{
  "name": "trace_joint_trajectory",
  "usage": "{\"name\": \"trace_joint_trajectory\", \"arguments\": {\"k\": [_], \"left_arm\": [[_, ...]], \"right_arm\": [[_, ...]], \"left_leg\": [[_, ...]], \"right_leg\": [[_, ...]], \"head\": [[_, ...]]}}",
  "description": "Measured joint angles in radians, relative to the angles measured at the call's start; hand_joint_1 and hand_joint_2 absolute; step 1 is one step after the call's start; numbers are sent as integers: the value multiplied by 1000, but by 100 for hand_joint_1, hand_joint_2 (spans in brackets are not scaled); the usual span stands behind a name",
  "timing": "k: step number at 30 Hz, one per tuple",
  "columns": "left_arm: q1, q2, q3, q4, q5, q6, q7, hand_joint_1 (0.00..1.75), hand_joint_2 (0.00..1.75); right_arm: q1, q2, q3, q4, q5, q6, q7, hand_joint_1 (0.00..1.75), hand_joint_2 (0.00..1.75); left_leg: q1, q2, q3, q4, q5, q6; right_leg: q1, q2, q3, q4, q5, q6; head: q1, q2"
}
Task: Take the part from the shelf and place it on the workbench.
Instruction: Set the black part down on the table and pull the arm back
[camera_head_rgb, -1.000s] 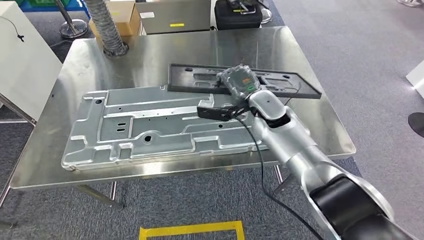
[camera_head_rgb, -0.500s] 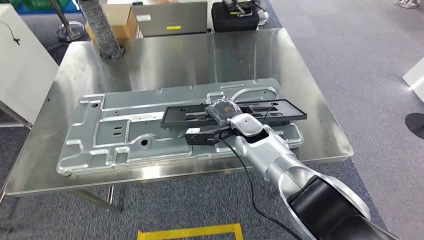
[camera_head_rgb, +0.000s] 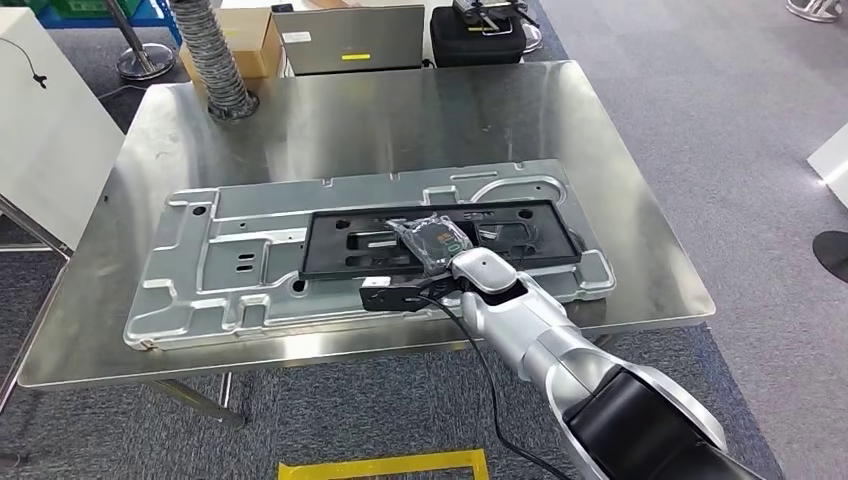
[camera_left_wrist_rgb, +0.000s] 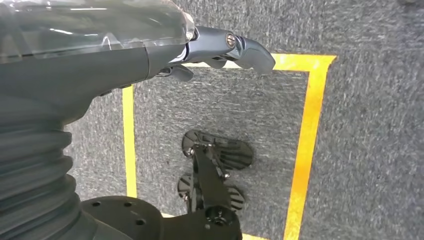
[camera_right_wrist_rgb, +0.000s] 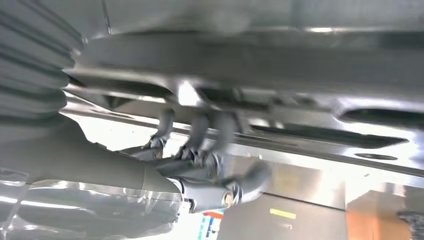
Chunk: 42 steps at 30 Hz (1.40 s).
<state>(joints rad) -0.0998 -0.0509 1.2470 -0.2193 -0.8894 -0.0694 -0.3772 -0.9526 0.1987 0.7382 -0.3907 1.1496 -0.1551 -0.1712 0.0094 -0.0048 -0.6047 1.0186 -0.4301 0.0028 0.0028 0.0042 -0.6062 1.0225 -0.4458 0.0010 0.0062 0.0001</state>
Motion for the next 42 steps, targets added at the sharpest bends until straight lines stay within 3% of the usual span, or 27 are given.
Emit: {"name": "trace_joint_trajectory", "arguments": {"k": [3,5,7,8,9,10,12,14,17,19,20,22,23,24,25,26,28,30,33,34,36,38,39,40,41,42], "left_arm": [[-2,0,0,0,0,0,-11,0,0],[-2,-1,0,0,0,0,-16,0,0],[-1,-2,0,0,-1,0,-18,0,0],[1,-2,0,0,-1,0,-19,0,0],[3,-2,0,0,-1,0,-19,0,0],[5,-2,0,0,-1,0,-20,0,0],[7,-2,0,0,0,0,-21,0,0],[6,-2,0,0,0,0,-23,0,0],[8,-2,0,0,5,0,-25,0,0],[10,-4,1,0,14,-1,-29,0,0],[11,-4,2,0,19,-2,-31,0,0],[14,-6,7,0,33,-2,-41,0,0],[16,-6,11,0,39,-3,-46,0,0],[19,-7,15,0,43,-4,-51,0,0],[22,-8,19,0,48,-5,-56,0,0],[24,-9,23,0,51,-6,-60,0,0],[25,-14,31,0,59,-8,-64,0,0],[25,-19,38,0,64,-9,-64,0,0],[25,-20,49,0,70,-9,-61,0,0],[25,-19,53,0,72,-9,-61,0,0],[25,-19,58,0,76,-11,-57,0,0],[26,-20,62,-1,76,-16,-50,0,0],[27,-20,65,-1,75,-18,-48,0,0],[27,-20,69,-1,75,-20,-47,0,0],[28,-19,73,-1,75,-20,-48,0,0],[27,-19,76,-1,74,-20,-50,0,0]], "right_arm": [[7,11,0,0,-20,-5,-23,0,0],[7,18,-2,-3,-50,-16,-56,0,0],[9,21,-14,-12,-112,-24,-107,0,0],[12,22,-25,-19,-147,-25,-132,0,0],[13,22,-37,-27,-178,-24,-151,0,0],[14,22,-49,-35,-197,-23,-163,0,0],[15,22,-69,-53,-230,-23,-183,0,0],[19,19,-95,-84,-300,-25,-223,0,0],[53,-2,-159,-193,-488,-28,-311,0,0],[91,-34,-211,-316,-627,-45,-359,0,0],[116,-54,-242,-393,-693,-70,-381,0,0],[189,-97,-313,-570,-806,-148,-426,0,0],[234,-116,-351,-664,-843,-197,-448,0,0],[279,-132,-388,-755,-860,-249,-468,0,0],[322,-146,-424,-844,-860,-308,-487,0,0],[362,-157,-457,-932,-841,-375,-502,0,0],[439,-172,-525,-1124,-761,-489,-521,0,0],[511,-178,-599,-1309,-671,-533,-527,0,0],[605,-179,-692,-1508,-609,-537,-528,0,0],[633,-180,-718,-1556,-607,-538,-527,0,0],[691,-182,-768,-1622,-616,-538,-526,0,0],[752,-184,-812,-1668,-618,-538,-525,0,0],[782,-185,-828,-1687,-615,-538,-524,0,0],[812,-185,-842,-1702,-616,-538,-524,0,0],[843,-186,-854,-1713,-624,-538,-524,0,0],[876,-188,-870,-1720,-637,-538,-524,0,0]], "left_leg": [[0,0,-1,3,-7,-16],[2,1,-27,66,-49,-25],[5,1,-84,197,-113,-33],[6,1,-109,251,-131,-36],[7,1,-120,274,-130,-38],[9,1,-111,255,-109,-40],[13,2,-48,126,-42,-40],[12,1,4,19,-9,-34],[9,-2,11,0,-9,-15],[10,-3,11,-4,-5,-1],[11,-3,12,-7,-3,6],[11,-5,11,-7,-3,14],[10,-6,12,-7,-4,16],[10,-8,12,-6,-5,18],[8,-9,12,-5,-6,18],[7,-10,13,-4,-7,19],[1,-11,16,-3,-12,17],[-4,-11,19,-2,-17,11],[-6,-9,25,-4,-23,-3],[-7,-7,24,8,-37,-7],[-5,-3,-1,87,-101,-15],[-1,-1,-44,215,-174,-22],[1,-1,-54,256,-192,-25],[2,-1,-47,262,-189,-27],[2,-1,-21,228,-169,-27],[3,-1,23,159,-138,-26]], "right_leg": [[-4,0,4,-12,8,-12],[-10,-1,9,-22,14,-22],[-8,-2,10,-22,13,-25],[-8,-2,10,-22,13,-26],[-8,-2,11,-21,12,-26],[-8,-1,12,-20,12,-25],[-9,1,14,-16,8,-19],[-6,3,10,-10,4,-10],[-3,2,6,-10,5,5],[-6,1,-2,13,-14,17],[-7,1,-19,53,-40,23],[-9,1,-82,189,-107,31],[-9,1,-114,253,-130,33],[-9,1,-132,287,-135,33],[-9,1,-132,280,-120,31],[-8,1,-111,233,-89,27],[-2,-2,-41,84,-21,12],[3,-6,-1,-1,5,3],[1,-7,7,-15,10,-6],[-3,-8,9,-20,14,-10],[-8,-12,11,-28,20,-15],[-8,-14,7,-26,22,-17],[-8,-15,4,-25,23,-17],[-8,-15,0,-23,25,-16],[-8,-15,-2,-20,26,-15],[-9,-15,-4,-18,28,-13]], "head": [[0,0],[-3,0],[-6,0],[-6,0],[-6,0],[-6,0],[-6,0],[-5,0],[-5,0],[-4,0],[-4,0],[-3,0],[-3,0],[-3,0],[-2,0],[-2,0],[-2,0],[-2,0],[-3,0],[-4,0],[-8,0],[-11,0],[-11,0],[-11,0],[-11,0],[-11,0]]}}
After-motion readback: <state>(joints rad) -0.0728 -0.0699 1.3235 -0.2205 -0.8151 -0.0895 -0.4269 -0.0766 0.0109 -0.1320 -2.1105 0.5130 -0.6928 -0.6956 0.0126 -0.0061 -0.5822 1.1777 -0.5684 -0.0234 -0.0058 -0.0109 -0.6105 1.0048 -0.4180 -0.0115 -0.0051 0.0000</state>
